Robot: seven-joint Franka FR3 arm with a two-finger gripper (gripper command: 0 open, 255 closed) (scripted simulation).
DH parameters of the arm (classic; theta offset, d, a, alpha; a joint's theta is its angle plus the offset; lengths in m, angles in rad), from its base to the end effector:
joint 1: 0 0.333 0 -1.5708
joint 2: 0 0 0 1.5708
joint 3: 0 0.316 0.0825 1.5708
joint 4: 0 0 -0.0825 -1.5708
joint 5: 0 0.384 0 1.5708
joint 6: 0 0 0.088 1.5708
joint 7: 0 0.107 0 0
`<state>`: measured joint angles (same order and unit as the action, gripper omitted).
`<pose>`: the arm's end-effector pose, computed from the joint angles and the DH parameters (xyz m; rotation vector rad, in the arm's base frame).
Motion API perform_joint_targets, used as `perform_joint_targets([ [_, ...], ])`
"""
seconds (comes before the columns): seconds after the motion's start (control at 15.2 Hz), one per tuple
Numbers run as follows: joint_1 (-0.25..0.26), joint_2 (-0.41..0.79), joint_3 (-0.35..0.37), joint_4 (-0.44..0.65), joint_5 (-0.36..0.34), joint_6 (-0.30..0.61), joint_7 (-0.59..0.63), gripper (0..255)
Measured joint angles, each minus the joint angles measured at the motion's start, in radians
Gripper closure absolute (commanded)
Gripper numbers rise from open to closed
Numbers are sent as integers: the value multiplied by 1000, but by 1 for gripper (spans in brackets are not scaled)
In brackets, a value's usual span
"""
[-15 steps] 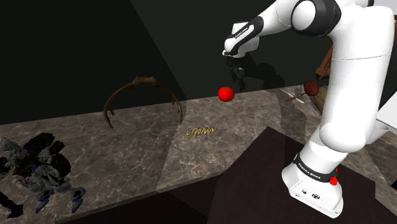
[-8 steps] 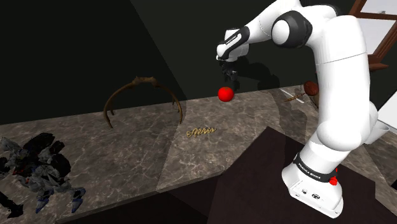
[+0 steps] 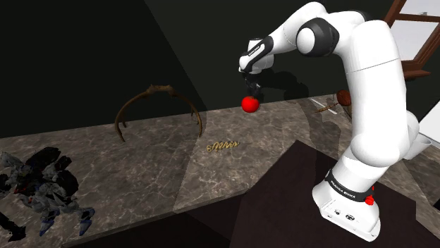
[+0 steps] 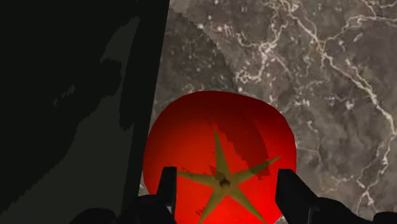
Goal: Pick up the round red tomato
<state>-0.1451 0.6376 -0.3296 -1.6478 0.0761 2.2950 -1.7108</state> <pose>0.6267 -0.2884 0.2615 2.4609 1.7786 -0.1505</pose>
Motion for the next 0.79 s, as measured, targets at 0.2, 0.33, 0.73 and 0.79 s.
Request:
perform_joint_targets([
  [0.2, 0, 1, 0, 0, 0, 2, 0, 255],
  [0.33, 0, 1, 0, 1, 0, 2, 0, 255],
  [0.73, 1, -10, -2, -2, -2, -8, 0, 255],
  [0.79, 2, -14, -3, 2, -4, -15, 0, 255],
])
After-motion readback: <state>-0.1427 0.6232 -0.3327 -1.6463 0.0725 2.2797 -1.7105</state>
